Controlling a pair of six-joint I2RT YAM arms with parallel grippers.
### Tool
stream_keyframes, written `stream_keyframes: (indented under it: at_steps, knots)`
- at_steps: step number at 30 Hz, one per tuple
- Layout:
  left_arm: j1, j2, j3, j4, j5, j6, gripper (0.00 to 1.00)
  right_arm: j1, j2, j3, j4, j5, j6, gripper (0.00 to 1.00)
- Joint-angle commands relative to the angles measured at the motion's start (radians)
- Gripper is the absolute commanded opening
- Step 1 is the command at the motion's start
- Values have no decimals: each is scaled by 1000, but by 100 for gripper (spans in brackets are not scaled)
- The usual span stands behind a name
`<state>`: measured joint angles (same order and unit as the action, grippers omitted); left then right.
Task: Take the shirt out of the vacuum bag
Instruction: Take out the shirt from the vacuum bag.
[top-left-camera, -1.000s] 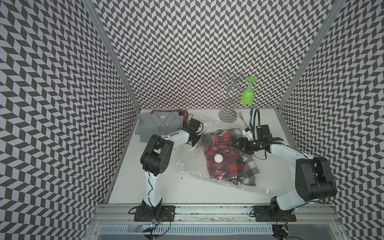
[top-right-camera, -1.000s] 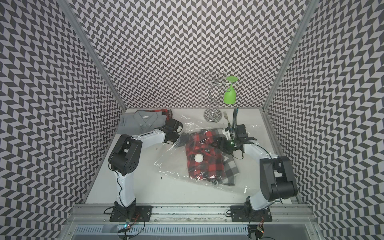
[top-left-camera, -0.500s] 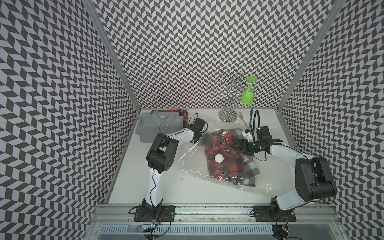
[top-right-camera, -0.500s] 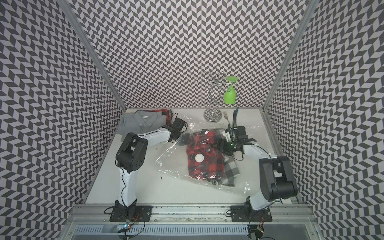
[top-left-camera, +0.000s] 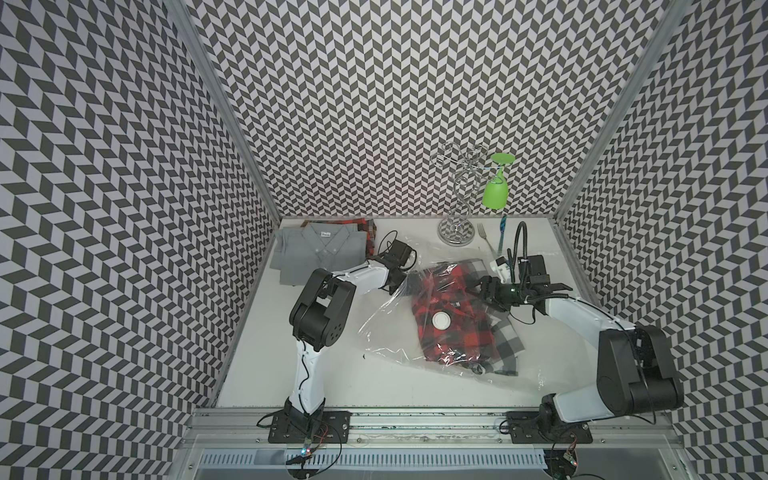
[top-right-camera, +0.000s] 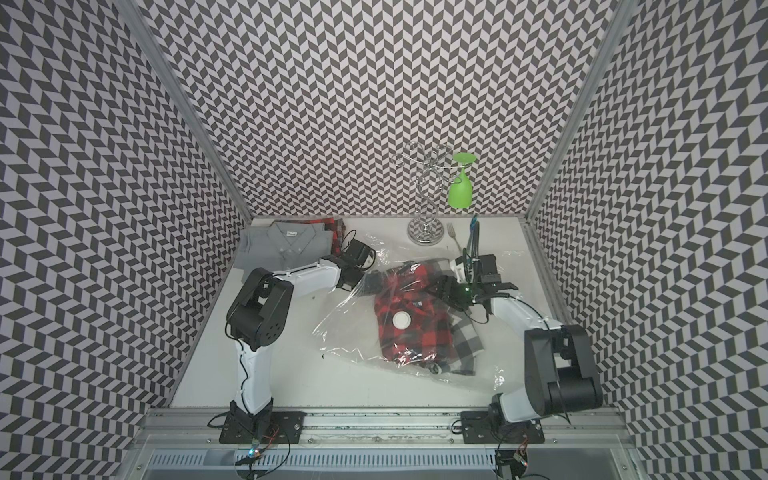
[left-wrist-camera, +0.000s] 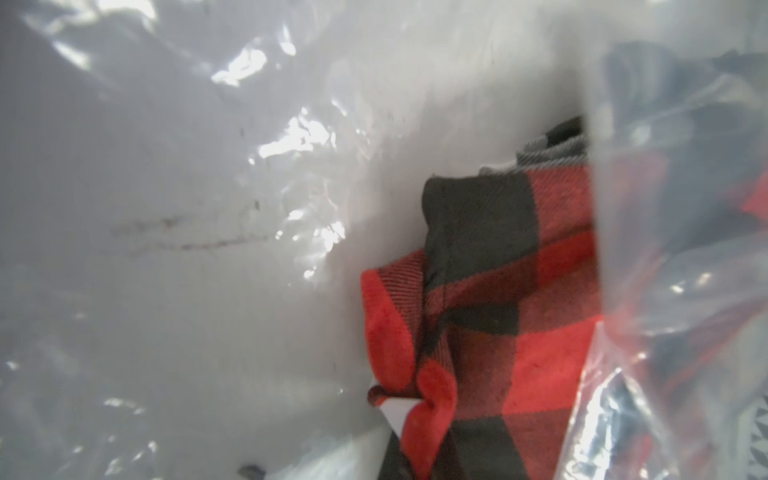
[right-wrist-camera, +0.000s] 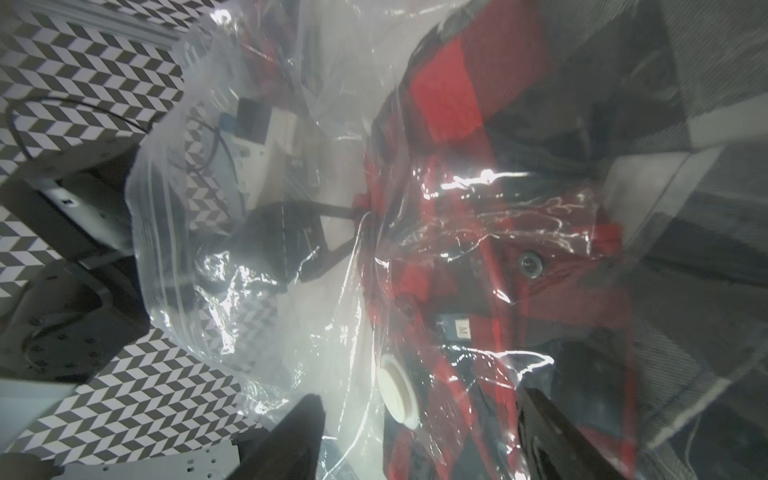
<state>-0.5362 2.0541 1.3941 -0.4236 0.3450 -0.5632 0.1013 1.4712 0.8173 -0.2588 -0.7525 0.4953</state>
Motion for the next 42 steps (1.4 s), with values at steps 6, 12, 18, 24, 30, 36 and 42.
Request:
stream_keyframes:
  at_steps: [6,12,18,24,30,36,42]
  knots:
    - [-13,-95,-76,9,57,-53,0,-60,0,-17,70,121,85,69]
    - [-16,-86,-72,25,65,-60,0,-78,89,-44,100,168,106,40]
    - [-16,-91,-52,27,81,-60,0,-98,156,-92,119,278,134,21]
    - [-13,-127,-55,37,113,-67,0,-120,176,-123,145,349,170,15]
    - [24,-237,-104,69,160,-108,0,-160,170,-167,202,337,215,16]
    - [57,-289,-132,50,189,-104,0,-179,196,-141,198,326,202,17]
    - [82,-330,-150,39,198,-107,0,-184,214,-158,210,347,205,16]
